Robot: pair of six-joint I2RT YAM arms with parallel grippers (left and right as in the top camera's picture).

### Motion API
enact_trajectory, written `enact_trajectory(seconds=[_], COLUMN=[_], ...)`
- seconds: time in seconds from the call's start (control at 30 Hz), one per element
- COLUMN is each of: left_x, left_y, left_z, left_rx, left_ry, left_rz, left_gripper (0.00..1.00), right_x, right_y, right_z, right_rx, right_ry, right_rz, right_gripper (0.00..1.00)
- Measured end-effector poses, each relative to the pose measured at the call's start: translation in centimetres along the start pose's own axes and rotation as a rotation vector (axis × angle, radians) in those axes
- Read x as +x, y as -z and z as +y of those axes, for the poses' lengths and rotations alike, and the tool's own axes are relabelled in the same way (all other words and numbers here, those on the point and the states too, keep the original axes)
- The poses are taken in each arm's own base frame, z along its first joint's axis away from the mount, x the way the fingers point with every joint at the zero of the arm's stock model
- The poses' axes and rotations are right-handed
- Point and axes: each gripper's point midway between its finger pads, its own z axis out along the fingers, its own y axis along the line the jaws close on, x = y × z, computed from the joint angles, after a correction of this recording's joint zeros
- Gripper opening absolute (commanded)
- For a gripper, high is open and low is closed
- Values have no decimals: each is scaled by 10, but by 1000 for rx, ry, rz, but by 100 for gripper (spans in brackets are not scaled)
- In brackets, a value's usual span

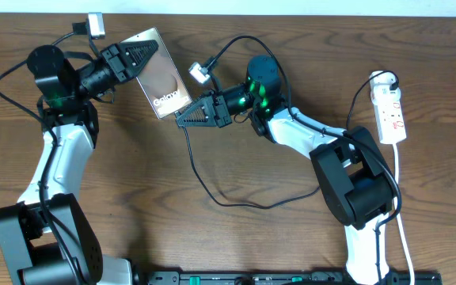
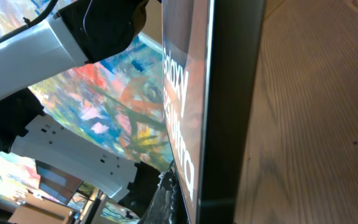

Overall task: Plug charger to phone and switch on socket
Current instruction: 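Push the plug up into the phone's port with the right gripper, then open the right gripper and withdraw it up and right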

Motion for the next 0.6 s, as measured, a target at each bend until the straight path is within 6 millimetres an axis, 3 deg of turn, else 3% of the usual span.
enact_trajectory(seconds=[0.07, 0.13, 0.17, 0.23, 0.4, 0.6], left_x=[0, -1, -1, 0, 17, 12], left_y=[0, 0, 0, 2, -3, 9], left_z=[0, 0, 1, 1, -8, -4], left_rx=[-1, -2, -4, -1, 51, 47], left_ry=[0, 0, -4, -6, 2, -8], left_rz=[-1, -3, -5, 1, 85, 77], left_gripper=[7, 7, 7, 8, 7, 7], right_x=[0, -1, -2, -10, -24, -26], right_y=[0, 0, 0, 0, 2, 3], right_z=[0, 0, -1, -4, -7, -8], right_rx=[1, 2, 6, 30, 63, 67], right_ry=[0, -1, -8, 5, 31, 31], right_rz=[-1, -4, -10, -52, -112, -119], right_gripper=[1, 37, 68, 99, 99, 99])
